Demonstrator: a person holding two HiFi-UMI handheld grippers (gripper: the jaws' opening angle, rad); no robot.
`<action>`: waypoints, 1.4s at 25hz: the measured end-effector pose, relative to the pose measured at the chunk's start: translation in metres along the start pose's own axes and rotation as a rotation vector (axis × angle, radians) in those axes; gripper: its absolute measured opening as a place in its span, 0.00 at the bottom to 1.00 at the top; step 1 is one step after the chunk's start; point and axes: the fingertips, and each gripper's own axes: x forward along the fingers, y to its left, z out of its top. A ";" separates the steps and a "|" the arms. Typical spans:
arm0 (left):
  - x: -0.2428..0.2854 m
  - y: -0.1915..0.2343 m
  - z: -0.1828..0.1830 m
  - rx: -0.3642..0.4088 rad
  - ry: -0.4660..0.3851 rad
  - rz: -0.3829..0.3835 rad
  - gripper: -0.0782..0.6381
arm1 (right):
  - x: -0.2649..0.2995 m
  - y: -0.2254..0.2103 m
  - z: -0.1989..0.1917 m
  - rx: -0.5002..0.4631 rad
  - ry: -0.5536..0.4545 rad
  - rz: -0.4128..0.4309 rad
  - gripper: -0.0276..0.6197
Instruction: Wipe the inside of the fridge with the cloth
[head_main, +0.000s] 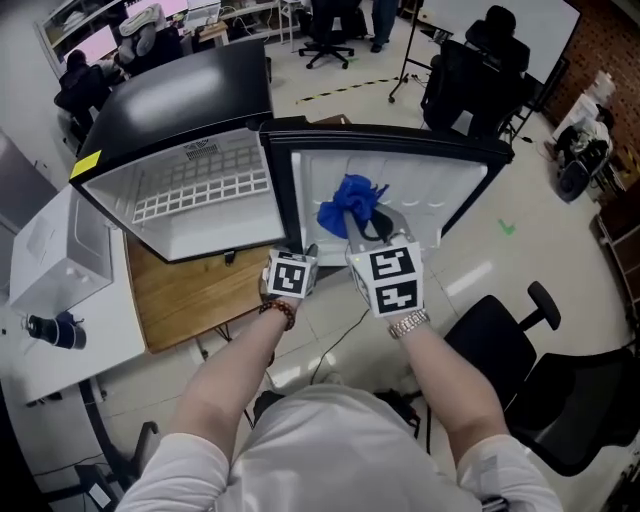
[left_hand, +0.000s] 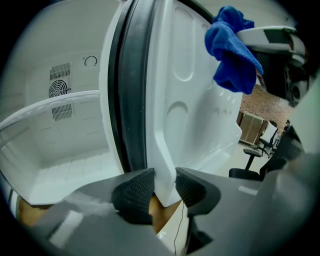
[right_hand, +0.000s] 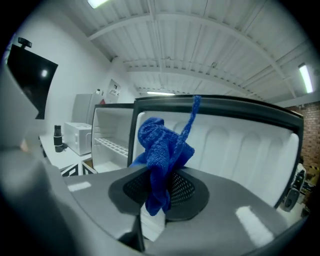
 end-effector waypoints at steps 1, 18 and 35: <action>0.000 0.000 -0.001 -0.002 0.000 -0.014 0.31 | 0.008 0.011 -0.002 -0.003 0.010 0.023 0.14; 0.000 -0.003 0.003 0.018 -0.024 -0.070 0.31 | 0.067 0.033 -0.028 -0.003 0.094 -0.022 0.14; 0.000 -0.003 0.003 0.000 -0.032 -0.060 0.31 | 0.038 -0.026 -0.054 0.018 0.109 -0.144 0.14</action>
